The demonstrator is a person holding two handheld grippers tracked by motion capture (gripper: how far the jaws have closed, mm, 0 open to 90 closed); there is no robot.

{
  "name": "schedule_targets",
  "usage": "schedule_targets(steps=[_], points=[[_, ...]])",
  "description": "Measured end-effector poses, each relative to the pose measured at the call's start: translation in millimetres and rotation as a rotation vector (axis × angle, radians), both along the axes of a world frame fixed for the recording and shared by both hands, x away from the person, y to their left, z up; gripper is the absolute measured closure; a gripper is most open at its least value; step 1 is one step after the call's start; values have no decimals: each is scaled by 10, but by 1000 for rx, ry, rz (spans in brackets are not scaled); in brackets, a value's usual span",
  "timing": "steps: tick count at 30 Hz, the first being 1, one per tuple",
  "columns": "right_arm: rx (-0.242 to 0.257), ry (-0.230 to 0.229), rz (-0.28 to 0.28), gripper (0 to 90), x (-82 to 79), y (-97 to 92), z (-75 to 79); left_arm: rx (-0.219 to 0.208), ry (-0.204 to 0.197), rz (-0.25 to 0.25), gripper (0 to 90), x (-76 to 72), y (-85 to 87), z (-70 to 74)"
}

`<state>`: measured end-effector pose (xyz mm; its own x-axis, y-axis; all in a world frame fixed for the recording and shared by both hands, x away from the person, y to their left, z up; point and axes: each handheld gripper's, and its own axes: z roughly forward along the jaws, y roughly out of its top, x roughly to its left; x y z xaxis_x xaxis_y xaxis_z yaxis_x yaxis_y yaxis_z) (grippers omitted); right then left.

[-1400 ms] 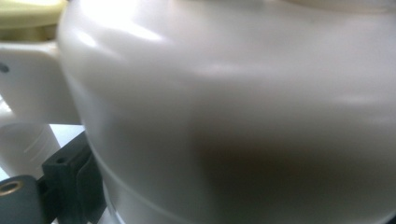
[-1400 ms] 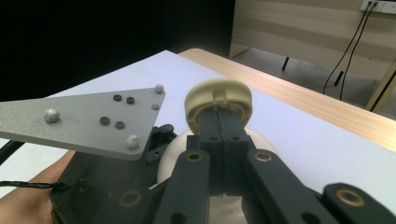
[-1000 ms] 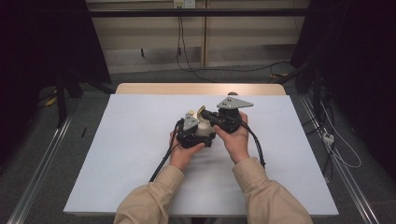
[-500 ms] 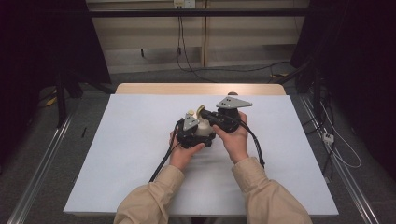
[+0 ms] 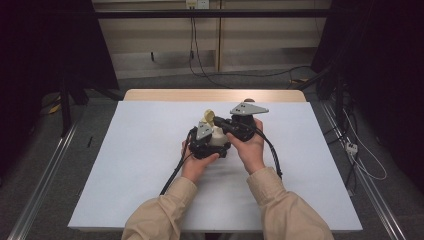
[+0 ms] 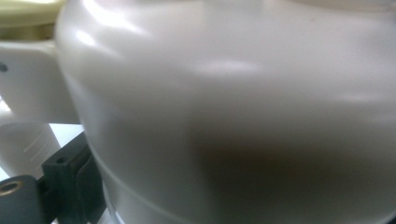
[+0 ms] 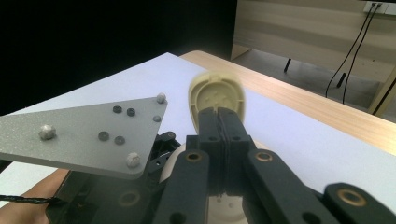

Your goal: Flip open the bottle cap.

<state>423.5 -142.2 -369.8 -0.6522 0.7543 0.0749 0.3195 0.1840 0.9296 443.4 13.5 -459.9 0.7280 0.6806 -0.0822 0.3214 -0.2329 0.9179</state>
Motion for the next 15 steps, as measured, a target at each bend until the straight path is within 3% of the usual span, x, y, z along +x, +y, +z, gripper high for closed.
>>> schedule_targets(steps=[7, 15], points=[[5, 3, 1, 885, 4, 2, -5, 1, 0, 0, 46, -1, -1, 0], [14, -6, -15, 755, -23, -29, 19, 1, 5, -3, 40, 5, 4, 0]])
